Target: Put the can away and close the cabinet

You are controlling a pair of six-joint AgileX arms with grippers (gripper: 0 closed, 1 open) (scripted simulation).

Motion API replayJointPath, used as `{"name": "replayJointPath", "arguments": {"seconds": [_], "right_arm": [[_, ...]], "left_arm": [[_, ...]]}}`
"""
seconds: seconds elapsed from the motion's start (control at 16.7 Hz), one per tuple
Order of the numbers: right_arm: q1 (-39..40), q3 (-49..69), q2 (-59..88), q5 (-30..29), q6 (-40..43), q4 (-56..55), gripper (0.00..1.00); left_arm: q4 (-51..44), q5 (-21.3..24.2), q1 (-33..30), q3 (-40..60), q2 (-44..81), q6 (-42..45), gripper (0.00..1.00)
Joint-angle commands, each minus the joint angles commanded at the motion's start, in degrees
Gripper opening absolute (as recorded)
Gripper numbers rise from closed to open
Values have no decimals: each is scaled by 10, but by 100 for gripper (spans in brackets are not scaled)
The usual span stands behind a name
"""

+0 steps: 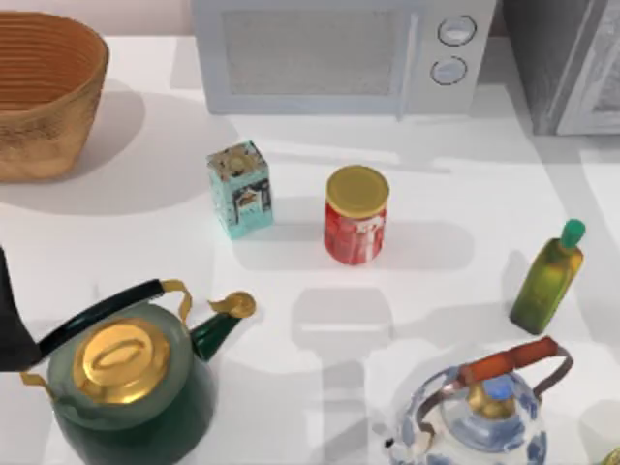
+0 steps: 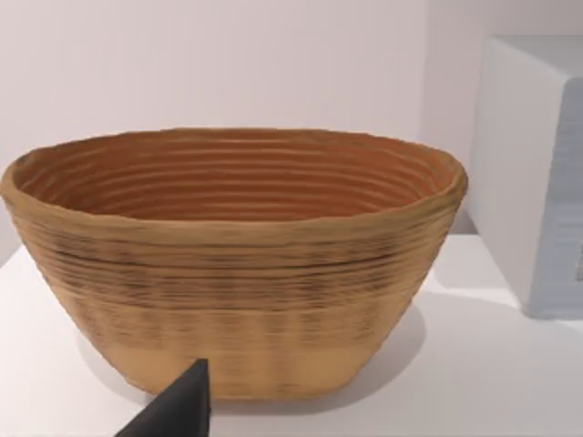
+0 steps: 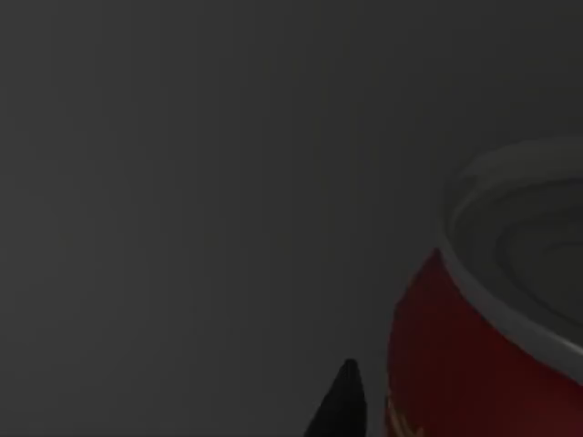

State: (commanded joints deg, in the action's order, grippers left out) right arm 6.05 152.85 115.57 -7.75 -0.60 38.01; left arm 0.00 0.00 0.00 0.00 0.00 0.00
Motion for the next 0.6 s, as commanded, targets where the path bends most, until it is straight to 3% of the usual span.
{"name": "replayJointPath", "arguments": {"seconds": [0.48, 0.6], "right_arm": [[-5, 59, 41, 7, -4, 10, 0], [-5, 59, 41, 7, -4, 10, 15]], "left_arm": [[0, 0, 0, 0, 0, 0, 100], [0, 0, 0, 0, 0, 0, 100]]}}
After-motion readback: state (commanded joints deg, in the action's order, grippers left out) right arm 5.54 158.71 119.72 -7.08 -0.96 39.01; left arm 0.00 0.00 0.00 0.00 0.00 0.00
